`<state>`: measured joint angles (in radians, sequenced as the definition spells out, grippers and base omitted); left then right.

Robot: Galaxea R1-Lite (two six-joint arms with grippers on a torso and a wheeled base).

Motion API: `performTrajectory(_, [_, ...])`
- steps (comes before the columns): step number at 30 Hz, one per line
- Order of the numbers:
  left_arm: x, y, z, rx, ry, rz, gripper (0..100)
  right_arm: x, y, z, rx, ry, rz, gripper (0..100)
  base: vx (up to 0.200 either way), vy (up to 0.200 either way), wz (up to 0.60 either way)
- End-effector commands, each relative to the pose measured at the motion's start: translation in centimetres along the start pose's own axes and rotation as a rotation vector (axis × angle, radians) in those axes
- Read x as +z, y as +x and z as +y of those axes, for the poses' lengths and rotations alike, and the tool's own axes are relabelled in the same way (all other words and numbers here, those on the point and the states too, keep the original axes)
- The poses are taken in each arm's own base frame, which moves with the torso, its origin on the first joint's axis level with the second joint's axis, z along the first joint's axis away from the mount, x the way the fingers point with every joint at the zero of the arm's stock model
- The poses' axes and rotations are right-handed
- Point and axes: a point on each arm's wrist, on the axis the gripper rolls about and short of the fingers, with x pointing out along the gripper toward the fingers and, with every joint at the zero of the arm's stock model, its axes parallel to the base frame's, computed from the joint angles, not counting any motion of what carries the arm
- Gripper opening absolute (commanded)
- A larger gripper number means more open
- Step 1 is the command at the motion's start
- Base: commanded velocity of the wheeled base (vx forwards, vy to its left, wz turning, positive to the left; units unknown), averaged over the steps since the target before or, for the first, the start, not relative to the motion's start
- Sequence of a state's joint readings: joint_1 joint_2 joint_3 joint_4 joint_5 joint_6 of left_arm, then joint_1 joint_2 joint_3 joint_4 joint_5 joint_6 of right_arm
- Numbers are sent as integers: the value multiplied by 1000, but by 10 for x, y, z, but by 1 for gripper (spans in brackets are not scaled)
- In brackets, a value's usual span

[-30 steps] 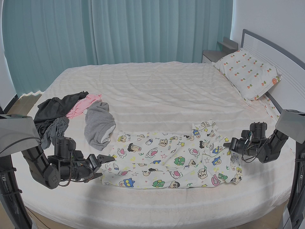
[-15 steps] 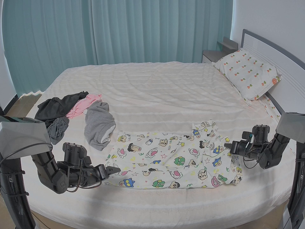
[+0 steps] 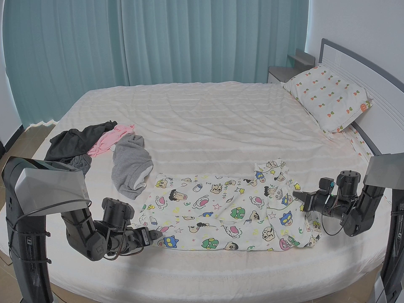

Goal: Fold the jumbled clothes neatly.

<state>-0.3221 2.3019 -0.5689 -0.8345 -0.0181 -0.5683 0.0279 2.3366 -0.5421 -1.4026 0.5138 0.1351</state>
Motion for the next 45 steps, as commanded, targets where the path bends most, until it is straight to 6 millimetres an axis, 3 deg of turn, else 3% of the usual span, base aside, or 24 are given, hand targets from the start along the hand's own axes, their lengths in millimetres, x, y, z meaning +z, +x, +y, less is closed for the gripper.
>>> performTrajectory(1, [2,9,-7,36,17,6,100,-7,-14,8,35,1,28,0,0,0,0])
performTrajectory(6, [1,8,-8,49,18,18,100,-22,-26,14,110,-17,95,0,0,0,0])
performTrajectory(32, [0,8,-9,55,23,32,100,-54,-50,41,242,-40,234,0,0,0,0])
performTrajectory(33, [1,8,-9,55,22,31,100,-57,-52,40,239,-29,247,100,0,0,0])
performTrajectory(41, [0,8,-9,55,23,32,100,-68,-74,51,261,-41,280,100,0,0,0])
performTrajectory(45, [0,8,-8,57,22,33,100,-69,-76,53,288,-26,288,100,0,0,0])
